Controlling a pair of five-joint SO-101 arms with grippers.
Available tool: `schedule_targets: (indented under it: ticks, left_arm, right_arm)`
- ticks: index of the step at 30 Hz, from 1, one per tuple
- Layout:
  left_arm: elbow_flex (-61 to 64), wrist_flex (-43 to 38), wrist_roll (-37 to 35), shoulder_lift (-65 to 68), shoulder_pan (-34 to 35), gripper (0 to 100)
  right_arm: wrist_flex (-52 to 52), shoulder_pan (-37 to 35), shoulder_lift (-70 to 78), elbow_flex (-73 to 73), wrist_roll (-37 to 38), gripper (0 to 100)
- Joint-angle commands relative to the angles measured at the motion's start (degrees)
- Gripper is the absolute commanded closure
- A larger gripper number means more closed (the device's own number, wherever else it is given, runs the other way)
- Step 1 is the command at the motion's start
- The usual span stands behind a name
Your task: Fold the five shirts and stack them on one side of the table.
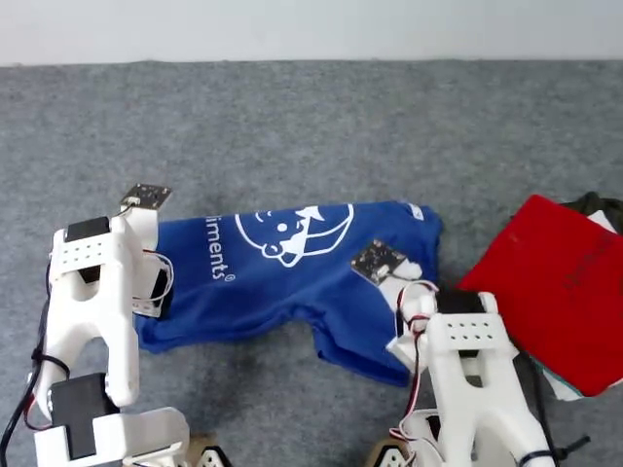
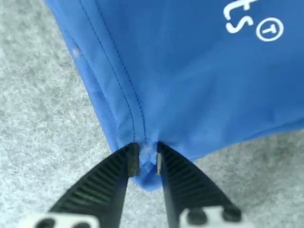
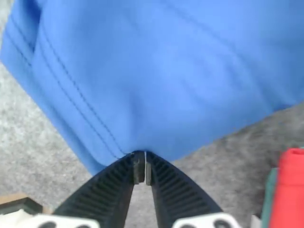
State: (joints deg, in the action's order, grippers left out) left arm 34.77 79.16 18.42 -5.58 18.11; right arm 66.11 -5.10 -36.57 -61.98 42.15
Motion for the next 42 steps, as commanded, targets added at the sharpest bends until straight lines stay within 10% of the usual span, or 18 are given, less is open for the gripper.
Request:
schedule_targets:
  ticks: [1,7,13,42]
  left_arm:
    - [-0.13,0.0,-0.18,-1.85,-0.53,93]
    - [-0.13,0.0,-0.18,-1.85,-0.53,93]
    - [-0.13,0.0,-0.18,-1.85,-0.53,93]
    - [0.04,0.0,-0.18,-1.85,-0.53,93]
  right_arm:
    - [0.66,-0.57,-0.04,4.48,0.35,98.8]
    - [3.65,-0.92,0.22,5.8,0.35,97.7]
    - [12.7,-1.89,-0.13,4.48,0.79,75.3]
    - [-6.9,-8.75,0.04,-13.8,6.95,94.6]
